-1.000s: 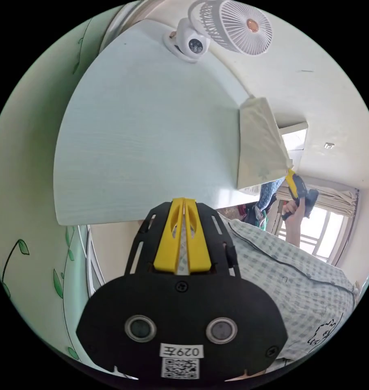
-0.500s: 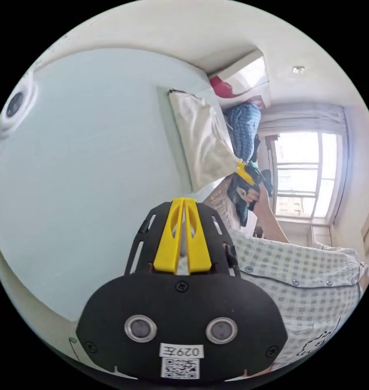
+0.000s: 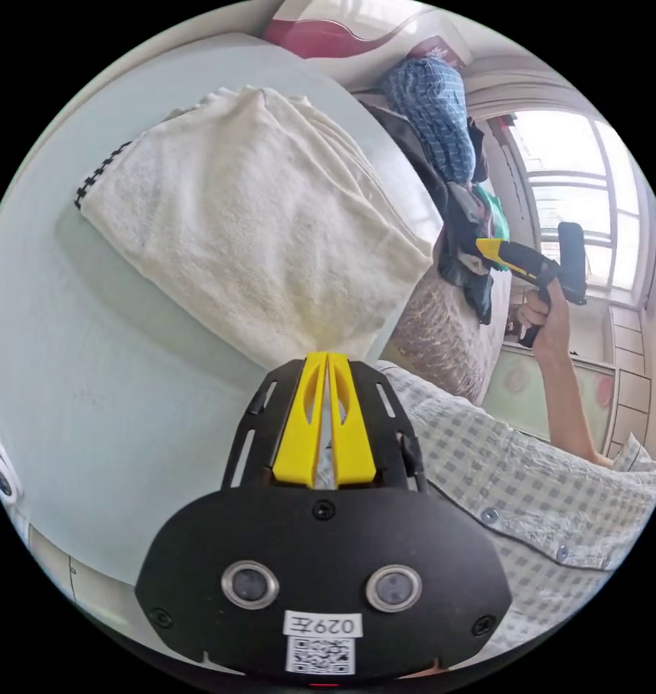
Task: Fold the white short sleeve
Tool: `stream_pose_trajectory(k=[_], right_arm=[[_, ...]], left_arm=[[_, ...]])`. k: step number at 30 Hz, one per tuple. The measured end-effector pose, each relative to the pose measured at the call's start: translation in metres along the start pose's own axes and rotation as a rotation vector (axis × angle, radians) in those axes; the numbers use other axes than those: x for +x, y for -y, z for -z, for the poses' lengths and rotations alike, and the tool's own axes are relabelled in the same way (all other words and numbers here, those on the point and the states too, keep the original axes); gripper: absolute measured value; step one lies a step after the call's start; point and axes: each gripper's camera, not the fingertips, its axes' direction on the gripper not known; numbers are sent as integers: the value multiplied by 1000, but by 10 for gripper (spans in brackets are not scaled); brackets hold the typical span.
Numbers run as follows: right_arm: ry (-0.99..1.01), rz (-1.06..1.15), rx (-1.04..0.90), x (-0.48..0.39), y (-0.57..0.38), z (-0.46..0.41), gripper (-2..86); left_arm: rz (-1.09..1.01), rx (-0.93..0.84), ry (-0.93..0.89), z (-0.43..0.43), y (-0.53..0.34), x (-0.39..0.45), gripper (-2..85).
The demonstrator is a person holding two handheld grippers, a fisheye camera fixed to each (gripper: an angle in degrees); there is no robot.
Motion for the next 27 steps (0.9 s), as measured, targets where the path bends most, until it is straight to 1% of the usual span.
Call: stream_pose_trajectory(k=[3, 5, 6, 7, 9, 10, 11, 13, 15, 17, 21, 24, 26, 27], right_arm=[[-25, 112, -156, -21, 19, -38, -3], [-32, 153, -312, -24, 34, -81, -4], [-69, 142, -343, -22, 38, -90, -4], [-185, 121, -406, -17, 43, -107, -4], [-149, 145, -470, -15, 52, -114, -4], [-152, 162, -502, -19, 57, -112, -4], [-162, 232, -516, -30, 59, -106, -4], [-126, 346, -518, -49, 61, -95, -4], [-55, 408, -522, -63, 64, -91, -5], [16, 472, -566, -75, 68, -103, -4], [86, 521, -708, -91, 68, -145, -4], [-30, 662, -794, -119, 50, -179, -4], [-255, 766, -823, -129, 31, -204, -5], [-248, 778, -840, -129, 27, -208, -4]], left_arm=[[76, 73, -67, 2, -13, -7, -9], [192, 117, -76, 0, -29, -23, -7], [233, 143, -76, 1, -35, -29, -6], [311, 204, -99, 1, -50, -42, -2], [380, 258, -200, -4, -69, -60, 14], [413, 279, -268, -10, -80, -70, 37], [450, 302, -301, -15, -90, -75, 52], [489, 330, -289, -20, -101, -77, 63], [526, 368, -278, -25, -108, -77, 74], [558, 416, -353, -38, -110, -79, 101], [588, 480, -427, -55, -121, -78, 115], [612, 521, -448, -68, -141, -77, 117], [644, 547, -493, -81, -160, -80, 116], [650, 563, -511, -84, -166, -80, 116]])
